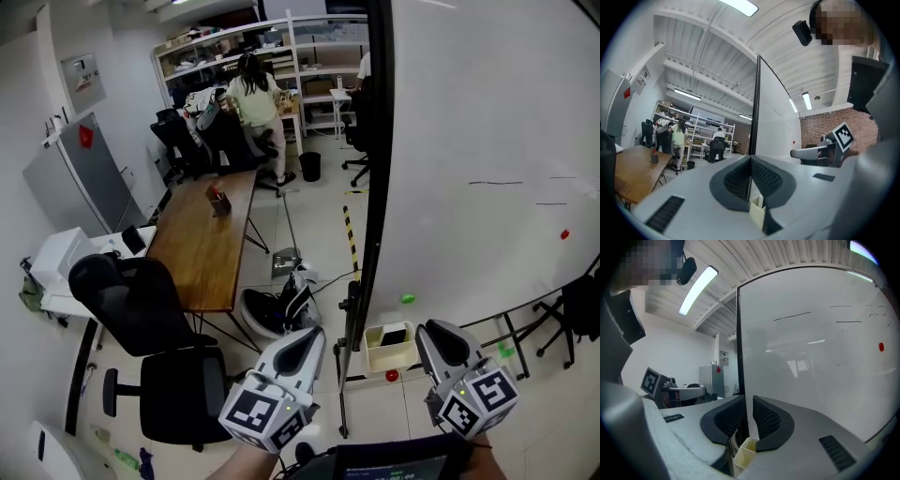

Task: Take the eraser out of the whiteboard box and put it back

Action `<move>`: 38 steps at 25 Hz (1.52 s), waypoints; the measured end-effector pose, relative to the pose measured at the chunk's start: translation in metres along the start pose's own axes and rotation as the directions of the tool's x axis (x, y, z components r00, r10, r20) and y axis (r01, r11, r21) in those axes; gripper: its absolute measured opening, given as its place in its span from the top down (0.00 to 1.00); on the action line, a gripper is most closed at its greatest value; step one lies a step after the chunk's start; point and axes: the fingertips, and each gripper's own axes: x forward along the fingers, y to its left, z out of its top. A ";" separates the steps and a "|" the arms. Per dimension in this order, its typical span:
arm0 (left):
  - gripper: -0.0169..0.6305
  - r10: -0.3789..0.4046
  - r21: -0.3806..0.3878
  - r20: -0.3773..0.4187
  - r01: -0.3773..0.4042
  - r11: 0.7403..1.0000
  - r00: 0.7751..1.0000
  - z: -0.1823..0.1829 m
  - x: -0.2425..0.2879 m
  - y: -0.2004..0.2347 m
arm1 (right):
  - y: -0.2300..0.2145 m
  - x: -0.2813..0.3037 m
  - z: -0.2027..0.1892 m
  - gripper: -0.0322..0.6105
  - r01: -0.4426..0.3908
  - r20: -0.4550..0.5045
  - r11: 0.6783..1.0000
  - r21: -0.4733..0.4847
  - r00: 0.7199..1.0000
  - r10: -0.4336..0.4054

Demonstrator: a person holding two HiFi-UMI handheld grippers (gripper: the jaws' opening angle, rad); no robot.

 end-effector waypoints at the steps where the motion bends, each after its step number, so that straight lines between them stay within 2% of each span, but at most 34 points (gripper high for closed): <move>1: 0.93 0.000 -0.001 -0.005 0.000 1.000 1.000 -0.004 0.002 0.001 | -0.003 0.002 -0.007 0.83 0.006 -0.014 1.000 0.004 1.000 -0.006; 5: 0.93 0.014 -0.015 -0.041 -0.015 1.000 0.999 -0.023 0.008 0.010 | -0.012 0.016 -0.038 0.73 0.020 -0.083 1.000 0.011 0.996 -0.019; 7: 0.93 0.030 -0.017 -0.058 -0.031 0.999 0.998 -0.034 0.011 0.017 | -0.018 0.024 -0.054 0.72 0.033 -0.118 0.999 0.007 0.993 -0.032; 9: 0.93 0.049 -0.016 -0.075 -0.050 0.999 0.996 -0.045 0.017 0.024 | -0.027 0.034 -0.071 0.66 0.046 -0.152 0.999 0.010 0.987 -0.044; 11: 0.93 0.068 -0.017 -0.097 -0.070 0.997 0.993 -0.060 0.023 0.033 | -0.035 0.043 -0.088 0.66 0.059 -0.188 0.998 0.012 0.981 -0.056; 12: 0.93 0.078 -0.019 -0.109 -0.081 0.997 0.991 -0.069 0.025 0.037 | -0.038 0.047 -0.097 0.66 0.063 -0.207 0.998 0.013 0.977 -0.059; 14: 0.93 0.095 -0.028 -0.132 -0.100 0.995 0.987 -0.084 0.028 0.046 | -0.042 0.056 -0.113 0.59 0.071 -0.246 0.997 0.012 0.967 -0.066; 21: 0.92 0.153 -0.032 -0.219 -0.164 0.986 0.964 -0.135 0.040 0.073 | -0.057 0.082 -0.168 0.56 0.116 -0.362 0.993 -0.009 0.925 -0.111; 23: 0.92 0.154 -0.045 -0.247 -0.170 0.984 0.957 -0.148 0.042 0.077 | -0.058 0.087 -0.176 0.54 0.127 -0.386 0.992 -0.009 0.915 -0.121; 25: 0.85 0.145 -0.062 -0.272 -0.168 0.984 0.951 -0.157 0.043 0.078 | -0.057 0.091 -0.180 0.50 0.130 -0.405 0.991 -0.010 0.906 -0.123; 30: 0.85 0.122 -0.079 -0.302 -0.153 0.985 0.946 -0.165 0.041 0.071 | -0.062 0.095 -0.191 0.50 0.157 -0.438 0.987 -0.039 0.885 -0.158; 38: 0.85 0.117 -0.072 -0.299 -0.145 0.987 0.947 -0.162 0.044 0.070 | -0.065 0.100 -0.193 0.51 0.183 -0.471 0.977 -0.111 0.855 -0.214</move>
